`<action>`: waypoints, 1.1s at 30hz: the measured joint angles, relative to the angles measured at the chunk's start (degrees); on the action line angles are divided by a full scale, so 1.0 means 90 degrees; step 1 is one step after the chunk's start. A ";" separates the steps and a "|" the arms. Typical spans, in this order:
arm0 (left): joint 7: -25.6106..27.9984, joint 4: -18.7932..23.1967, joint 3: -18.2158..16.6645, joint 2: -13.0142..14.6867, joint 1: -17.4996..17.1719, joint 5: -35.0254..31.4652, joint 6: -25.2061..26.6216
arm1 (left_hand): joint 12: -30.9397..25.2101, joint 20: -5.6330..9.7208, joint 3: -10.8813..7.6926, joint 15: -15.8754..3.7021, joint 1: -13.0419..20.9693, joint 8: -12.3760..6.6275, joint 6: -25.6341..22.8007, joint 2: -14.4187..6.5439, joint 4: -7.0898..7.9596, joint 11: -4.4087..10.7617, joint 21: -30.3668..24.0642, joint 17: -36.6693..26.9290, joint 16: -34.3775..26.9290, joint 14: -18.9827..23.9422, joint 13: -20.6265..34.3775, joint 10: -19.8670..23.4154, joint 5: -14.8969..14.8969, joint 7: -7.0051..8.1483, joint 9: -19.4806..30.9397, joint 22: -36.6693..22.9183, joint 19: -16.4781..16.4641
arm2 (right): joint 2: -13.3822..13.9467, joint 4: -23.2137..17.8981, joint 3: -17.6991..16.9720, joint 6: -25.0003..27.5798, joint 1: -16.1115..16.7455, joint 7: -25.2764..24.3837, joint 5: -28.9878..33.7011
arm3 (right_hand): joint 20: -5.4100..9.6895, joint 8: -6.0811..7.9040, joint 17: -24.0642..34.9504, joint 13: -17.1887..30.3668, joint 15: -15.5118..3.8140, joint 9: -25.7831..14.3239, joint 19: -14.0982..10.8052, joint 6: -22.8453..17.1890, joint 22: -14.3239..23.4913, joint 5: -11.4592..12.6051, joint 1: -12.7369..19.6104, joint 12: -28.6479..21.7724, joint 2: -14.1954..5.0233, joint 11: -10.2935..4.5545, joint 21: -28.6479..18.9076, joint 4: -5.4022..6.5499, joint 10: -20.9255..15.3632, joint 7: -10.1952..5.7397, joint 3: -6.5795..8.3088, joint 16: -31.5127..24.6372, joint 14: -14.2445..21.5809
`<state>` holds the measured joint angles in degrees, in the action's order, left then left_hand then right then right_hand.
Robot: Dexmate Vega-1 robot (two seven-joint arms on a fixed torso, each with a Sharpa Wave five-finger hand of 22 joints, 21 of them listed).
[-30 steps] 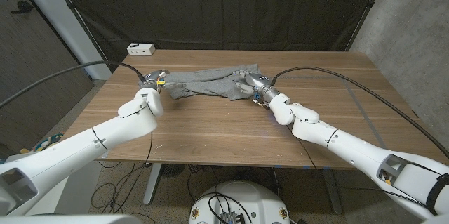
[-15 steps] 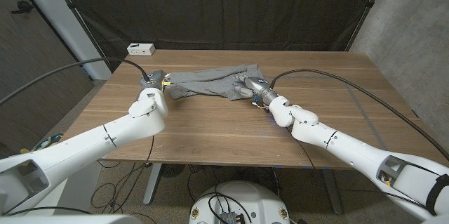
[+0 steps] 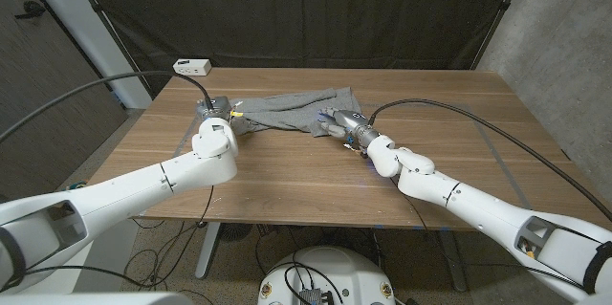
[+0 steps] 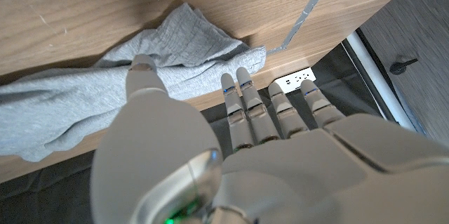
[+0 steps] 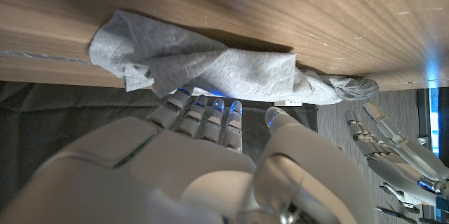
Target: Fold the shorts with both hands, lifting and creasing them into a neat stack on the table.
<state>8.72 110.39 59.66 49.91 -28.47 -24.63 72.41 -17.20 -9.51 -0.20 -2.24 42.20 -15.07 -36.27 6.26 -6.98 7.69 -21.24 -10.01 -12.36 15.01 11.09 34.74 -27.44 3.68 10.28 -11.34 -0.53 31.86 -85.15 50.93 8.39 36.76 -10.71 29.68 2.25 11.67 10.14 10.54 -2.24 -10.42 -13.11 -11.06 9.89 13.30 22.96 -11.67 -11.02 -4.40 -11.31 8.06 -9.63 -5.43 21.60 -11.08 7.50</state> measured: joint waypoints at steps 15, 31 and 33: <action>-0.0664 -0.0560 0.1371 -0.0274 0.0934 -0.0709 0.0636 | 0.0000 -0.0010 0.0046 0.0002 0.0116 0.0000 -0.0127 0.0000 -0.0023 0.0033 0.0000 0.0001 0.0000 0.0048 -0.0001 0.0123 0.0000 0.0059 -0.0001 0.0001 -0.0059 | 0.0015 -0.0022 -0.0022 -0.0002 0.0039 0.0076 -0.0127 | 0.0000 0.0000 0.0016 -0.0001 -0.0014 0.0000 0.0000 -0.0069 0.0000 -0.0044 -0.0013 0.0000 0.0013 0.0034 0.0000 0.0000 -0.0081 0.0000 0.0052 0.0000 0.0055; -0.1306 -0.1341 0.2129 -0.0676 0.1327 -0.1663 0.0798 | 0.0001 0.0320 -0.0163 -0.0019 0.0887 0.0020 -0.0788 -0.0628 -0.0098 0.0257 -0.0048 0.0018 -0.0051 0.0594 -0.0002 0.0786 0.0096 0.0329 -0.0009 0.0002 -0.0458 | 0.0012 0.0080 -0.0004 -0.0078 0.0004 0.0297 -0.0287 | -0.0035 0.0024 0.0016 -0.0001 -0.0001 0.0000 -0.0034 -0.0311 -0.0001 -0.0074 -0.0061 0.0000 0.0060 0.0114 0.0001 0.0053 -0.0228 0.0083 0.0105 -0.0049 0.0205; -0.1306 -0.1435 0.2186 -0.0721 0.1346 -0.1703 0.0802 | 0.0001 0.0353 -0.0220 -0.0023 0.1076 0.0031 -0.0950 -0.0740 -0.0138 0.0290 -0.0107 0.0017 -0.0051 0.0733 -0.0002 0.0961 0.0188 0.0422 -0.0018 -0.0008 -0.0581 | 0.0007 0.0101 0.0002 -0.0081 -0.0014 0.0335 -0.0305 | -0.0059 0.0024 0.0016 -0.0001 0.0009 0.0000 -0.0058 -0.0322 -0.0001 -0.0105 -0.0084 0.0000 0.0084 0.0138 0.0001 0.0053 -0.0252 0.0094 0.0105 -0.0049 0.0214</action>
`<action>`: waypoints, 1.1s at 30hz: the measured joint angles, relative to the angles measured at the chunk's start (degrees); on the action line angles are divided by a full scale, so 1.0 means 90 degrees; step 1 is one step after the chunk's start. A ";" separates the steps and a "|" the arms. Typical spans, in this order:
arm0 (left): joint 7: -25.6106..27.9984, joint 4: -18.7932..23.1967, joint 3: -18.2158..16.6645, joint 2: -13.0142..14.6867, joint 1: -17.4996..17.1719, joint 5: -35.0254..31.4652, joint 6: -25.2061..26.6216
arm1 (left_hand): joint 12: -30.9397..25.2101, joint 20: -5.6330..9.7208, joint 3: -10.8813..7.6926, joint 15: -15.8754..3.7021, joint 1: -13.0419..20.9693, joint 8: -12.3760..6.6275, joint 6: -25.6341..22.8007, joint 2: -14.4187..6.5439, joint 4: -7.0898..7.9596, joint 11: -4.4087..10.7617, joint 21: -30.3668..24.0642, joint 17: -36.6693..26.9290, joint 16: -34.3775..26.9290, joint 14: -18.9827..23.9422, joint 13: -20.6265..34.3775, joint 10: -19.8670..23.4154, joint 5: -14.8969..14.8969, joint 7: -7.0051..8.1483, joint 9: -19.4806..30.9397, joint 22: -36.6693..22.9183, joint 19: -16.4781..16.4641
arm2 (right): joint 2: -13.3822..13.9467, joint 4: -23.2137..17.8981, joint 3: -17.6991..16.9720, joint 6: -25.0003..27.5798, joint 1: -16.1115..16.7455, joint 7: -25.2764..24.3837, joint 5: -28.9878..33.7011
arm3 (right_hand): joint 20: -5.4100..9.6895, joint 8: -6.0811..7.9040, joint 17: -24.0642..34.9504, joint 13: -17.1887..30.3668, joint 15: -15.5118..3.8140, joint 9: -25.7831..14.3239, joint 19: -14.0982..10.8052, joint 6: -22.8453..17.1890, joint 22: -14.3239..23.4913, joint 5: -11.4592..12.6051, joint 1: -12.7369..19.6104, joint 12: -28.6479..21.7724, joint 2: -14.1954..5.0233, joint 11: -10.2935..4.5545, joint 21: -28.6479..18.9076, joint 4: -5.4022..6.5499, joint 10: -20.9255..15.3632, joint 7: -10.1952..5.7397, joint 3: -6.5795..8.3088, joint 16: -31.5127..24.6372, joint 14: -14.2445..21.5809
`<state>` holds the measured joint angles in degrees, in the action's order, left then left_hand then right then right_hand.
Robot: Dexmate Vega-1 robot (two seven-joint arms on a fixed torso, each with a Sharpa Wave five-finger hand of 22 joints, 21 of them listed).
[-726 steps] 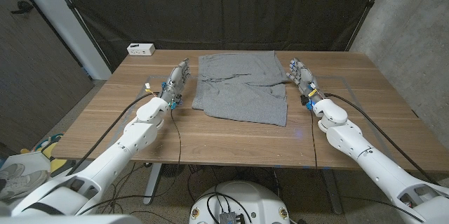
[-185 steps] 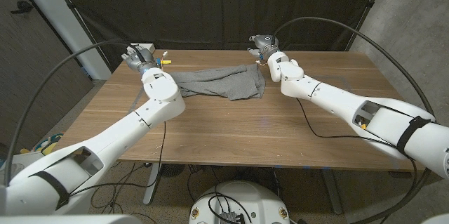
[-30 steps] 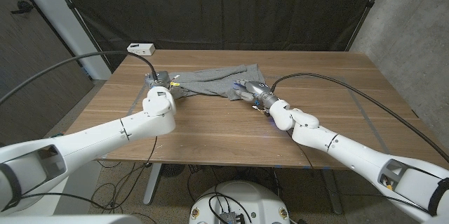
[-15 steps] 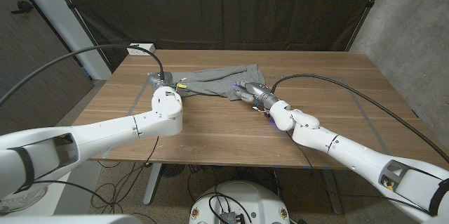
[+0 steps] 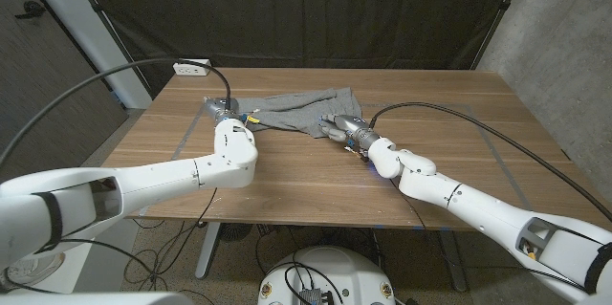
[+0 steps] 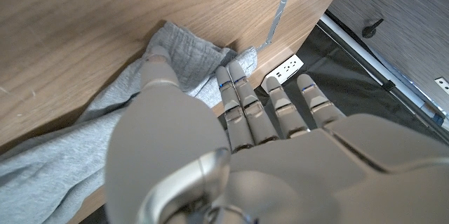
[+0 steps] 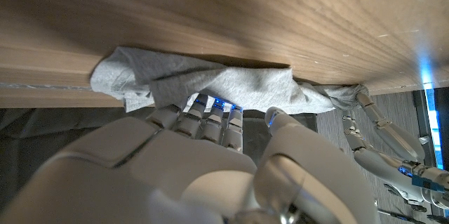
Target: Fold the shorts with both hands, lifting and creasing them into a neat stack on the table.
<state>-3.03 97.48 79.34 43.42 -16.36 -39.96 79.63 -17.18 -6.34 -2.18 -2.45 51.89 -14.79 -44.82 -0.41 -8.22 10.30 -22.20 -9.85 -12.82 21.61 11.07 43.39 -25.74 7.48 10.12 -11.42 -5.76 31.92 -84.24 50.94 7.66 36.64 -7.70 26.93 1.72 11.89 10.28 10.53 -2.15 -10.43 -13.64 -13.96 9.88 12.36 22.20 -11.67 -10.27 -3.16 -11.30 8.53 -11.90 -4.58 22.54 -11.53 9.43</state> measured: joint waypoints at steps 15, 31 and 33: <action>0.0487 -0.0703 0.0143 -0.0355 -0.0092 -0.0599 0.0024 | -0.0018 0.0377 -0.1163 -0.0060 0.2006 0.0083 -0.1740 -0.0967 -0.0202 0.0140 -0.0386 -0.0039 0.0069 0.1197 0.0077 0.1704 0.1372 0.0348 0.0016 -0.0051 -0.0764 | -0.0025 0.0113 0.0098 0.0058 -0.0193 0.0401 -0.0103 | -0.0033 0.0123 0.0011 -0.0002 -0.0023 -0.0006 -0.0149 -0.0729 -0.0019 -0.0061 -0.0299 -0.0127 0.0027 0.0251 -0.0056 0.0058 -0.0639 0.0131 0.0057 -0.0086 0.0523; 0.0925 -0.1138 0.0234 -0.0418 -0.0209 -0.1319 -0.0187 | -0.0191 0.0491 -0.1304 -0.0118 0.2358 -0.0119 -0.2454 -0.0934 -0.0105 0.0130 -0.0572 -0.0182 -0.0086 0.1771 0.0397 0.2075 0.1662 0.0478 0.0089 -0.0080 -0.0877 | -0.0026 0.0235 0.0139 -0.0027 -0.0283 0.0532 -0.0199 | -0.0010 0.0123 0.0008 0.0003 -0.0022 0.0005 -0.0172 -0.0895 -0.0014 -0.0061 -0.0388 -0.0125 0.0016 0.0283 -0.0052 0.0071 -0.0807 0.0190 0.0071 -0.0086 0.0660; 0.0917 -0.1156 0.0266 -0.0384 -0.0209 -0.1463 -0.0235 | -0.0213 0.0511 -0.1304 -0.0136 0.2358 -0.0148 -0.2497 -0.0934 -0.0105 0.0164 -0.0571 -0.0196 -0.0087 0.1792 0.0397 0.2109 0.1662 0.0455 0.0107 -0.0080 -0.0897 | -0.0022 0.0246 0.0139 -0.0051 -0.0285 0.0534 -0.0211 | -0.0010 0.0123 0.0008 0.0003 -0.0023 0.0005 -0.0172 -0.0895 -0.0014 -0.0061 -0.0388 -0.0125 0.0016 0.0284 -0.0050 0.0071 -0.0807 0.0190 0.0071 -0.0085 0.0659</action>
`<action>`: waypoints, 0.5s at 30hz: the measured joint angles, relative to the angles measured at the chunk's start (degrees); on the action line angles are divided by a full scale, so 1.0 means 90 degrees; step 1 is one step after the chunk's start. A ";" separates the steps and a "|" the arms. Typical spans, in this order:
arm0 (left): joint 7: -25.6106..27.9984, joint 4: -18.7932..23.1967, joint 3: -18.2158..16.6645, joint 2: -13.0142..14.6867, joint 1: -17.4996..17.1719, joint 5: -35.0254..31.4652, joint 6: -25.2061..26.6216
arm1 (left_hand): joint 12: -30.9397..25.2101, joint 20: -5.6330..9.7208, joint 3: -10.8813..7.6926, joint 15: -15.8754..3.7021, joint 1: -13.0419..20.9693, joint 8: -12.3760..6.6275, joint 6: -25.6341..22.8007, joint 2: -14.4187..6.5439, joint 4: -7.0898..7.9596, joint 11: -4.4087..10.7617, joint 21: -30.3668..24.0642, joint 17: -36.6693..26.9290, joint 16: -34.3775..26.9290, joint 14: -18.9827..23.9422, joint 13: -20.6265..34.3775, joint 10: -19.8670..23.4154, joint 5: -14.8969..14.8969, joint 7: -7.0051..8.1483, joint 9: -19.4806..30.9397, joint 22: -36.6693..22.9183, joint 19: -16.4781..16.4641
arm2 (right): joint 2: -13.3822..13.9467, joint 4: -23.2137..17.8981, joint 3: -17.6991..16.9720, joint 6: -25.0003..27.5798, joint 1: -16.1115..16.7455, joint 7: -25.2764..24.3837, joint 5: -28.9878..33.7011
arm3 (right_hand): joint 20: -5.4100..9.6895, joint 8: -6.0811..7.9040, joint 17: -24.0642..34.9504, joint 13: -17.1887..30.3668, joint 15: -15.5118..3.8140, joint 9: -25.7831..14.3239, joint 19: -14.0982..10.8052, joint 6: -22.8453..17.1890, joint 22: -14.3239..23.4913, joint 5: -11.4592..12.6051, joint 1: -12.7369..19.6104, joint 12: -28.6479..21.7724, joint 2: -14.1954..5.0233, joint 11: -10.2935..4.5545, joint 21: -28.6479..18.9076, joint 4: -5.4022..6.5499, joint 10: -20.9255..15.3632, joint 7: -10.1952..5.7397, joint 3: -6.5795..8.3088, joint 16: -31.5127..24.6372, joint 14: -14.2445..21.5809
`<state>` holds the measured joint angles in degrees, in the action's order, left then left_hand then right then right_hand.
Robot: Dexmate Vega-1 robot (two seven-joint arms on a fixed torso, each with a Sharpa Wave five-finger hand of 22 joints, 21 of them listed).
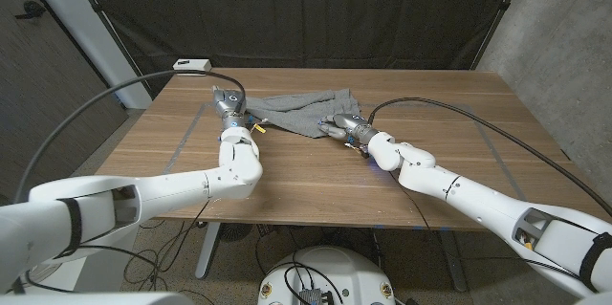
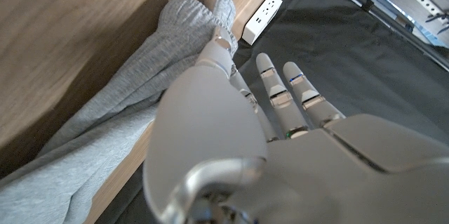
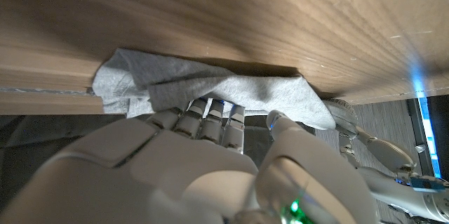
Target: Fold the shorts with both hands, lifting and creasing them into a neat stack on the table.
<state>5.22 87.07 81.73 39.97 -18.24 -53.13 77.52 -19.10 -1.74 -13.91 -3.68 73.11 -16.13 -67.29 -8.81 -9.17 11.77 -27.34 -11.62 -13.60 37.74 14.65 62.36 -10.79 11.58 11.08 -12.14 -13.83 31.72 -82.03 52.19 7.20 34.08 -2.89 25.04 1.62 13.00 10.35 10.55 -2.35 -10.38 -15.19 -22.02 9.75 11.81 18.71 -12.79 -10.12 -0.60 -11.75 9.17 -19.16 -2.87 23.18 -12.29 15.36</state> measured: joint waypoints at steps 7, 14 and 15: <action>-0.0176 -0.0010 0.0046 0.0146 -0.0014 -0.0604 -0.0202 | -0.0003 0.0035 0.0026 0.0002 0.0035 -0.0059 -0.0059 0.0033 0.0026 0.0012 -0.0050 -0.0029 -0.0068 0.0070 0.0006 0.0010 0.0001 0.0008 0.0023 0.0000 -0.0032 | 0.0010 0.0029 0.0000 -0.0045 -0.0005 0.0003 -0.0024 | 0.0000 0.0000 0.0000 -0.0003 0.0000 0.0000 0.0000 -0.0023 0.0001 0.0000 0.0000 0.0003 0.0000 0.0033 0.0008 0.0015 -0.0033 -0.0022 0.0038 0.0000 0.0000; -0.0479 0.0081 -0.0136 0.0406 -0.0179 -0.1533 -0.0587 | -0.0004 0.0070 0.0030 0.0000 0.0077 -0.0083 -0.0124 0.0007 0.0030 -0.0004 -0.0102 -0.0058 -0.0068 0.0136 0.0223 -0.0008 0.0001 0.0015 0.0037 -0.0029 -0.0067 | 0.0024 0.0055 0.0000 -0.0096 -0.0014 0.0024 -0.0043 | 0.0034 0.0000 0.0000 -0.0004 0.0000 0.0000 -0.0034 -0.0045 0.0001 0.0000 -0.0025 0.0003 -0.0025 0.0009 0.0026 -0.0001 -0.0057 0.0000 0.0053 0.0000 -0.0001; -0.0514 0.0091 -0.0166 0.0429 -0.0201 -0.1630 -0.0631 | -0.0004 0.0070 0.0048 0.0000 0.0078 -0.0107 -0.0139 0.0008 0.0048 -0.0013 -0.0118 -0.0058 -0.0068 0.0136 0.0225 -0.0017 -0.0001 0.0015 0.0037 -0.0029 -0.0067 | 0.0026 0.0057 0.0001 -0.0101 -0.0014 0.0025 -0.0045 | 0.0034 0.0000 0.0000 -0.0004 0.0000 0.0000 -0.0034 -0.0049 0.0000 0.0000 -0.0025 0.0003 -0.0025 0.0009 0.0027 -0.0001 -0.0057 0.0004 0.0053 0.0020 -0.0001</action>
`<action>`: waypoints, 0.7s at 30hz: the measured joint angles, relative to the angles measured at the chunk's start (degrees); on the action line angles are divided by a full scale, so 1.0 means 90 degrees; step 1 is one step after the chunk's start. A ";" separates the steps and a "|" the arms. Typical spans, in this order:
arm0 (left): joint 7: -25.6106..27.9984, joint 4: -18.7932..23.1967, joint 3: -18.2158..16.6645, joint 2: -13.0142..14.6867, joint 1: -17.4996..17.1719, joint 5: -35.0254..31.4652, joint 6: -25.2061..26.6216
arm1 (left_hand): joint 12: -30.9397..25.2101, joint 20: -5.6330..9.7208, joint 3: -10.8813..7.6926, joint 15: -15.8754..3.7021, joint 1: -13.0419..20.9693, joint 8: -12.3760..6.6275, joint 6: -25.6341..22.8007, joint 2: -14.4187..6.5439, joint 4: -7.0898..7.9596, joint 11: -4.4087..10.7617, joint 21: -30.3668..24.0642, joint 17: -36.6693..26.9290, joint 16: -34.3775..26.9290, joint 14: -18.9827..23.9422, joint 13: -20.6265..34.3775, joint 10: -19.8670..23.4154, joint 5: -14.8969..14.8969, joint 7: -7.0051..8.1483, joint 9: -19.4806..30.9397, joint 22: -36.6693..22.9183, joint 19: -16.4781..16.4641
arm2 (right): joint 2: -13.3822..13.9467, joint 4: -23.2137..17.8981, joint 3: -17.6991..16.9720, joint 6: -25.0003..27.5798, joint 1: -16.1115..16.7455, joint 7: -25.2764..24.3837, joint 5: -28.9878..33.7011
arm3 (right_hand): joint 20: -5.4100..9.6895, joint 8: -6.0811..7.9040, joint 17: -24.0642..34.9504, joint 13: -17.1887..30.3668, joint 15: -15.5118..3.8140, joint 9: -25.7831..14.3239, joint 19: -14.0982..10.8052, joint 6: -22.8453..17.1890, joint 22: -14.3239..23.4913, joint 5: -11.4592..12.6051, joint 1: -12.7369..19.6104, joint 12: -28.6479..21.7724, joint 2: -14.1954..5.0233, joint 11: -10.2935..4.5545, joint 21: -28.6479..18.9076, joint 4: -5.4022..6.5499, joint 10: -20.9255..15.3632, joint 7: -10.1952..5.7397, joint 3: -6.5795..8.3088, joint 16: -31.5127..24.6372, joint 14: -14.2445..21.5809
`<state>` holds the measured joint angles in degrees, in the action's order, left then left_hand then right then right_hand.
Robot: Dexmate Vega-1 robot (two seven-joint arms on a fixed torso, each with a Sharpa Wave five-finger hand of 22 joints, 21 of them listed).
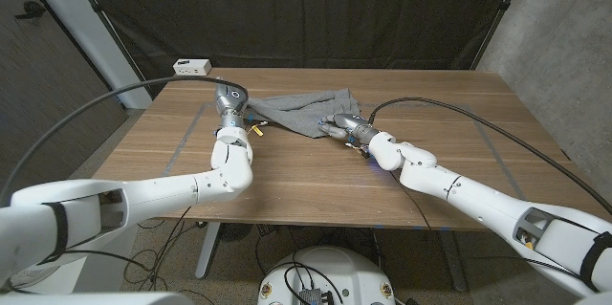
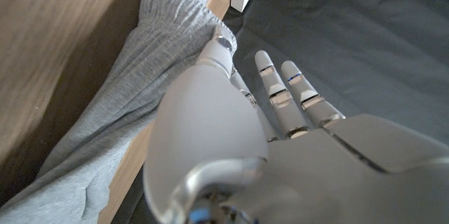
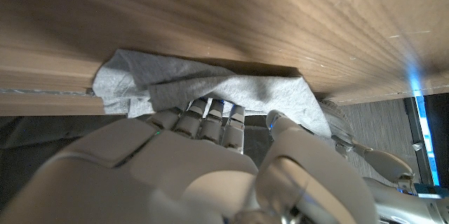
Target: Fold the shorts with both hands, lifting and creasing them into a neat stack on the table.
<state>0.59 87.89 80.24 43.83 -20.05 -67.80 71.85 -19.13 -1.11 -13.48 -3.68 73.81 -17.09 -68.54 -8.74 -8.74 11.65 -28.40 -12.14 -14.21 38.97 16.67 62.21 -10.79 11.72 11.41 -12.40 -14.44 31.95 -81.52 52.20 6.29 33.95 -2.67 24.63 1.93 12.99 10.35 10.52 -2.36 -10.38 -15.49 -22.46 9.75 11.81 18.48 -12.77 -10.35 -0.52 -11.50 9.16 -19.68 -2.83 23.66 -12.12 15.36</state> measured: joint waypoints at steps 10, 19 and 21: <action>-0.0368 0.0245 -0.0903 0.0353 -0.0551 -0.1442 -0.0853 | 0.0087 0.0000 0.0025 0.0000 0.0000 -0.0095 -0.0031 0.0000 0.0076 0.0092 -0.0048 0.0000 0.0000 0.0000 0.0050 -0.0092 -0.0149 0.0017 0.0101 -0.0029 0.0000 | 0.0019 0.0018 -0.0002 -0.0061 0.0000 0.0019 -0.0015 | -0.0001 -0.0044 0.0000 0.0000 0.0000 0.0000 0.0000 -0.0007 -0.0005 0.0000 0.0000 0.0000 0.0000 -0.0022 0.0022 -0.0026 -0.0021 0.0007 0.0026 0.0007 0.0000; -0.0324 0.0390 -0.1985 0.0457 -0.1095 -0.2426 -0.1773 | 0.0154 0.0036 0.0047 -0.0001 0.0022 -0.0215 0.0019 0.0026 0.0105 0.0092 -0.0073 0.0001 0.0023 0.0069 0.0054 -0.0092 -0.0262 0.0018 0.0176 -0.0059 0.0036 | 0.0027 0.0020 -0.0005 -0.0077 0.0000 0.0036 -0.0017 | -0.0001 -0.0044 0.0000 0.0004 0.0000 0.0000 0.0001 -0.0008 -0.0005 0.0000 -0.0034 0.0034 0.0035 -0.0022 -0.0003 0.0001 -0.0020 0.0005 0.0052 0.0036 -0.0001; -0.0292 0.0408 -0.2178 0.0456 -0.1181 -0.2543 -0.1905 | 0.0155 0.0049 0.0047 -0.0001 0.0020 -0.0233 0.0019 0.0027 0.0106 0.0093 -0.0085 0.0001 0.0031 0.0068 0.0056 -0.0092 -0.0295 0.0018 0.0197 -0.0059 0.0023 | 0.0027 0.0021 -0.0006 -0.0077 0.0000 0.0044 -0.0016 | -0.0001 -0.0044 0.0000 0.0004 0.0000 0.0000 0.0001 -0.0040 -0.0005 0.0000 -0.0061 0.0034 0.0009 -0.0022 -0.0003 0.0001 -0.0020 -0.0026 0.0052 0.0036 -0.0001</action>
<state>-2.03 91.55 60.63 47.93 -30.68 -90.68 54.70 -17.74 -0.67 -13.06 -3.69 73.99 -19.19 -68.37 -8.50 -7.78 12.48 -29.17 -12.14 -13.93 39.58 17.18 61.38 -13.44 11.88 13.18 -12.93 -14.23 32.19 -81.33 52.14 5.59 33.94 -2.27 24.48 1.92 12.60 10.34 10.56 -2.36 -10.38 -15.48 -22.82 9.71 11.81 17.93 -12.46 -10.27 -0.72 -11.53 9.17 -19.86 -3.06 24.13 -11.80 15.35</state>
